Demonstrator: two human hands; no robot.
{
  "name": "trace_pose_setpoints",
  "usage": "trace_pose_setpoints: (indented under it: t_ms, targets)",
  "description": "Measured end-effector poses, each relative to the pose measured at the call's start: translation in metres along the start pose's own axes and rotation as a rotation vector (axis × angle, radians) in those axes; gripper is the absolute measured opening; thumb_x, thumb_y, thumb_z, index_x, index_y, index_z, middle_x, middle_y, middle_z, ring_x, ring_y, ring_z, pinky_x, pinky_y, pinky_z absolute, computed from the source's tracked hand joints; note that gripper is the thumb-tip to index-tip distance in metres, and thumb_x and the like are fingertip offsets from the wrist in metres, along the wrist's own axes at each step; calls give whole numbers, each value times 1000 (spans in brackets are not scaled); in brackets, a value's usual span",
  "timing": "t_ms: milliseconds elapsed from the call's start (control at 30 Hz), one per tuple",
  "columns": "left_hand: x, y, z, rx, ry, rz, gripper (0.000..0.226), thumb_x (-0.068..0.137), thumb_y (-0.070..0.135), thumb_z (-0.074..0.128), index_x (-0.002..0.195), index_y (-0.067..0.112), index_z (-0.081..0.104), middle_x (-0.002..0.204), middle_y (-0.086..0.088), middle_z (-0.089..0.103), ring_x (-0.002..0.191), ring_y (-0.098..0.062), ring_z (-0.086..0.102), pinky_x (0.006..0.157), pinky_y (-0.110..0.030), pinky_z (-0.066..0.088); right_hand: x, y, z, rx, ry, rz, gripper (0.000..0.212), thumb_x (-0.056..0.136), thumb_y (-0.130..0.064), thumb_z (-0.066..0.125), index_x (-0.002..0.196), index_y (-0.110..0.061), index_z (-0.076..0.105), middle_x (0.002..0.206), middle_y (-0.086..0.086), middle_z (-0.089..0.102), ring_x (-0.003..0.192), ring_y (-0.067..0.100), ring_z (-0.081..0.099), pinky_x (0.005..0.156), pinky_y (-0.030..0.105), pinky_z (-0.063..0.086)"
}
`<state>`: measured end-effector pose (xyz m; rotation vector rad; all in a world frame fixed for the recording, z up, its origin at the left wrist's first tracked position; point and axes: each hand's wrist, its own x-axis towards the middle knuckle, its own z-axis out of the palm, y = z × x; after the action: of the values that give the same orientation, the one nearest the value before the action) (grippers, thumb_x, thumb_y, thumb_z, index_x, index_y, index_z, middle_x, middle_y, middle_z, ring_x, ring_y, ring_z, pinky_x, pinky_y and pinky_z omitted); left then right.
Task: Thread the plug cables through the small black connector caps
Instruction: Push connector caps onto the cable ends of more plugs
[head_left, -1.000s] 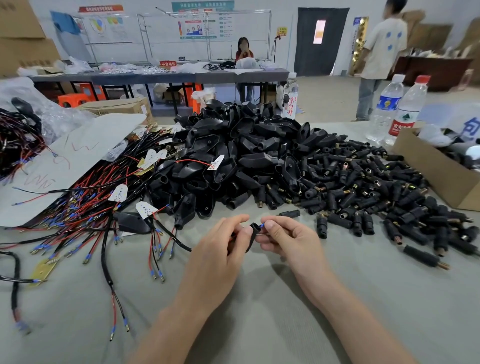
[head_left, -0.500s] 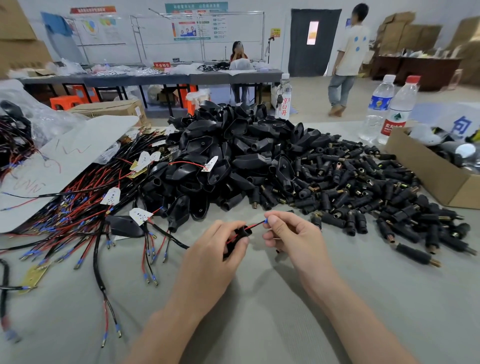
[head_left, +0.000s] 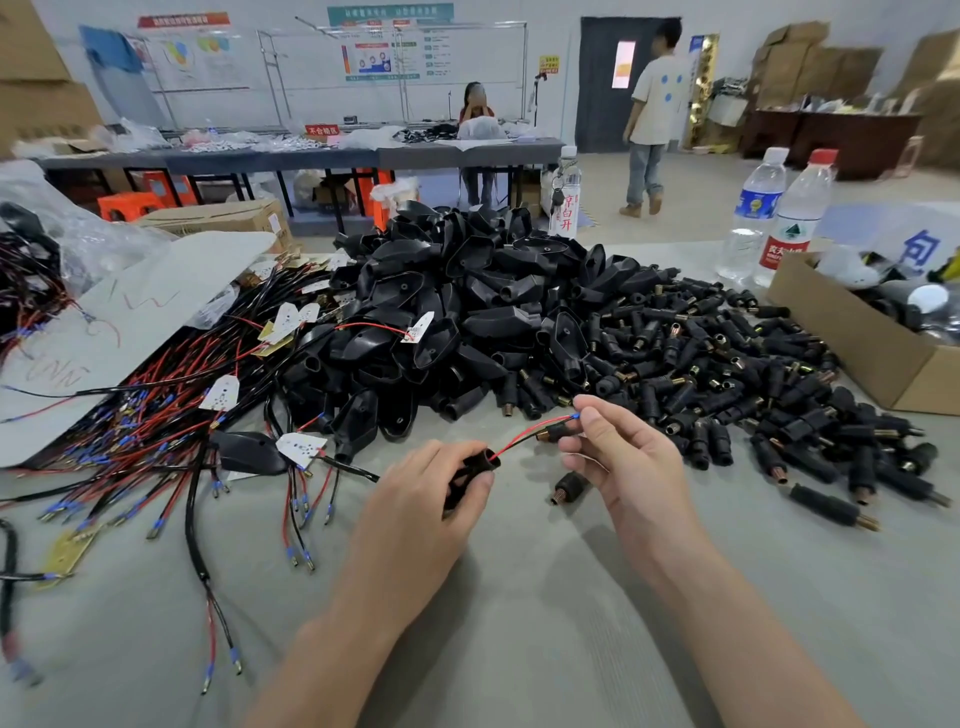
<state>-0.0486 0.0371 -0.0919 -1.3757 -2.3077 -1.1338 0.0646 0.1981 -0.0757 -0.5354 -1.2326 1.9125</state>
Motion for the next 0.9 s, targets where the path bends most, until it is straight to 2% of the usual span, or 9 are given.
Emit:
trace_pose_setpoints:
  t_ms: [100, 200, 367, 500, 633, 700, 767, 833, 900]
  targets:
    - [1, 1, -1, 31, 51, -22, 15, 94, 36, 61, 109, 36, 61, 89, 19, 57, 80, -7, 56, 73, -32, 52, -1, 0, -1, -62, 5, 2, 15, 98, -8, 59, 101, -11, 74, 83, 3, 74, 69, 13, 69, 61, 21, 56]
    - [2, -1, -2, 56, 66, -49, 14, 94, 37, 62, 107, 34, 63, 89, 21, 58, 81, -5, 56, 78, -32, 50, -3, 1, 0, -126, 6, 6, 16, 99, -8, 58, 99, -12, 74, 81, 1, 74, 68, 13, 69, 61, 22, 56]
    - [3, -8, -1, 67, 2, -76, 24, 96, 44, 54, 116, 32, 60, 90, 19, 62, 89, -4, 55, 86, -25, 34, -1, -3, -1, -138, 92, 11, 16, 100, -7, 56, 102, -10, 72, 80, -1, 72, 67, 11, 68, 62, 22, 58]
    - [3, -9, -2, 83, -70, -41, 12, 98, 40, 56, 102, 31, 62, 93, 20, 61, 94, -8, 56, 90, -30, 37, 1, -5, -6, -128, 145, 9, 16, 99, -7, 57, 102, -11, 72, 84, 0, 69, 70, 12, 68, 64, 23, 59]
    - [2, -9, -1, 111, -83, -13, 13, 96, 41, 57, 99, 30, 63, 96, 16, 52, 89, -7, 50, 87, -29, 40, 3, -1, -9, -173, 188, 32, 18, 97, -4, 57, 100, -12, 73, 83, 0, 70, 66, 10, 67, 58, 22, 57]
    - [2, -10, 1, 99, -70, -11, 14, 95, 41, 59, 97, 29, 66, 98, 14, 49, 88, -5, 48, 85, -27, 40, 4, 2, -14, -336, 231, 40, 22, 96, -4, 55, 97, -16, 73, 81, -1, 69, 63, 9, 63, 55, 24, 52]
    - [3, -10, 3, 116, -66, 10, 16, 95, 40, 60, 98, 27, 69, 99, 13, 50, 87, -3, 46, 85, -26, 40, 6, 4, -22, -629, 232, 22, 25, 95, -9, 53, 92, -23, 72, 72, -7, 66, 59, 9, 56, 54, 23, 44]
    - [3, -12, 4, 131, -66, 37, 18, 96, 40, 60, 101, 27, 71, 100, 13, 51, 87, -3, 45, 85, -26, 39, 6, 6, -29, -826, 206, -11, 25, 94, -12, 51, 89, -28, 69, 54, -15, 58, 43, 2, 44, 42, 15, 33]
    - [3, -14, 5, 128, -64, 49, 22, 97, 42, 57, 103, 28, 72, 101, 13, 51, 89, -3, 45, 86, -26, 38, 7, 5, -35, -913, 223, -28, 24, 94, -14, 50, 90, -28, 68, 47, -13, 54, 33, 4, 37, 33, 13, 25]
